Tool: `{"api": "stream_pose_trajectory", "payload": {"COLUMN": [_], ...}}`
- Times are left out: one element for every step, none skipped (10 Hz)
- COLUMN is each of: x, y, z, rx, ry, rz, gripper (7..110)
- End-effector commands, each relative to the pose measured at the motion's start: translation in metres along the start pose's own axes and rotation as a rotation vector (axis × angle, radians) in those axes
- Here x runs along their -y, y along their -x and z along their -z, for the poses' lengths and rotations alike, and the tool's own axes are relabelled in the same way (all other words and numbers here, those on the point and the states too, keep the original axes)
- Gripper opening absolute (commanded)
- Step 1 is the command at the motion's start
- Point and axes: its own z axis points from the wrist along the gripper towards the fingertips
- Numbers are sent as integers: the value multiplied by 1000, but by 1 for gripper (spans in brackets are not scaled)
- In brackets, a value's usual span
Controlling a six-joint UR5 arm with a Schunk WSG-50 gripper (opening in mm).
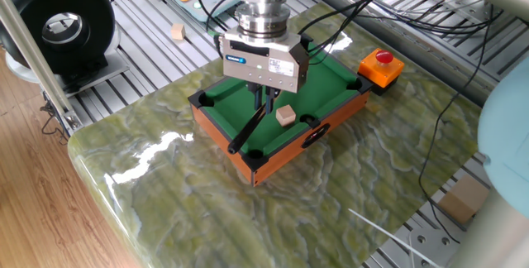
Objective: Hit the pool ball
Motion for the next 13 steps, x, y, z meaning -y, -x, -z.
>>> {"api": "stream_pose_trajectory", "payload": {"x": [3, 5, 6, 2, 0, 0, 2, 4, 5, 8, 11, 15, 21], "y": [-1, -6, -7, -11, -16, -21, -21, -22, -22, -22, -16, -8, 0], "z": [3, 2, 0, 0, 2, 3, 4, 4, 6, 9, 10, 10, 11], "rx": [2, -15, -15, -24, -48, -75, -79, -78, -74, -72, -57, -32, -7], "ry": [-12, -18, -19, -6, 8, 16, 16, 19, 24, 24, 21, 17, 5], "rz": [5, -5, -24, -80, -125, -158, -182, -195, -187, -175, -164, -140, -111], "gripper": [7, 7, 7, 7, 7, 7, 7, 7, 7, 7, 7, 7, 7]}}
